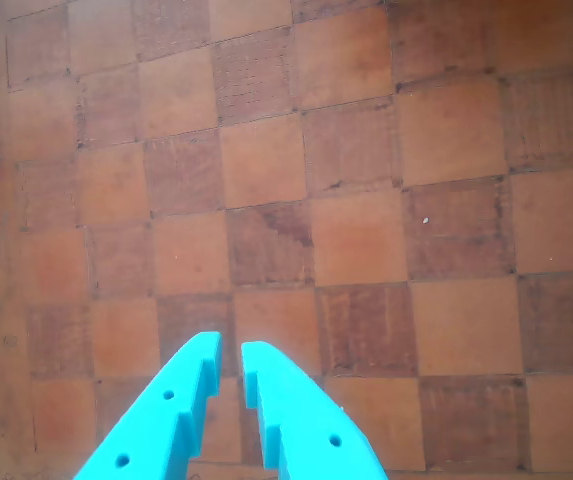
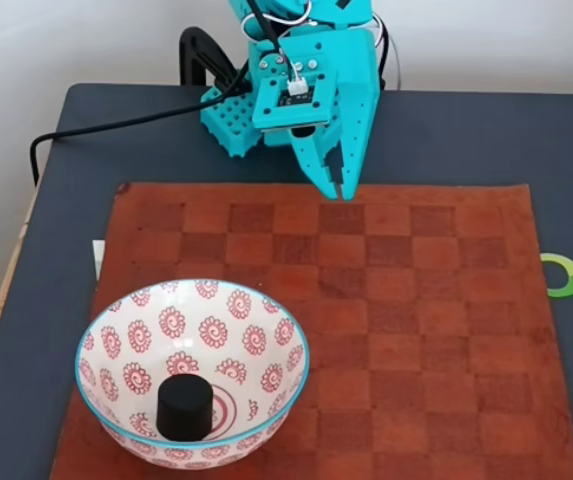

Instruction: Grasp a black cylinder and put it in the bin.

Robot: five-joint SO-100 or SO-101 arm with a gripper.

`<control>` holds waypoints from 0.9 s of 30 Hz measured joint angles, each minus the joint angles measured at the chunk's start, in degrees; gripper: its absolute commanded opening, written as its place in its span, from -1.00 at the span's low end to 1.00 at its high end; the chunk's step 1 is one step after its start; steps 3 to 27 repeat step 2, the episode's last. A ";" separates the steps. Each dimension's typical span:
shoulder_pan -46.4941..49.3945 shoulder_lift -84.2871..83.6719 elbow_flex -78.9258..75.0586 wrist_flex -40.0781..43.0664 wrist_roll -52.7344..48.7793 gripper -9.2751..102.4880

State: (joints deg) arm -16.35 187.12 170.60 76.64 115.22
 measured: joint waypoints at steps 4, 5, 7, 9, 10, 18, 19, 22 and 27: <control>0.00 0.00 0.00 0.00 0.00 -0.83; 0.00 0.00 0.00 0.00 0.00 -0.83; 0.00 0.00 0.00 0.00 0.00 -0.83; 0.00 0.00 0.00 0.00 0.00 -0.83; 0.00 0.00 0.00 0.00 0.00 -0.83; 0.00 0.00 0.00 0.00 0.00 -0.83; 0.00 0.00 0.00 0.00 0.00 -0.83; 0.00 0.00 0.00 0.00 0.00 -0.83; 0.00 0.00 0.00 0.00 0.00 -0.83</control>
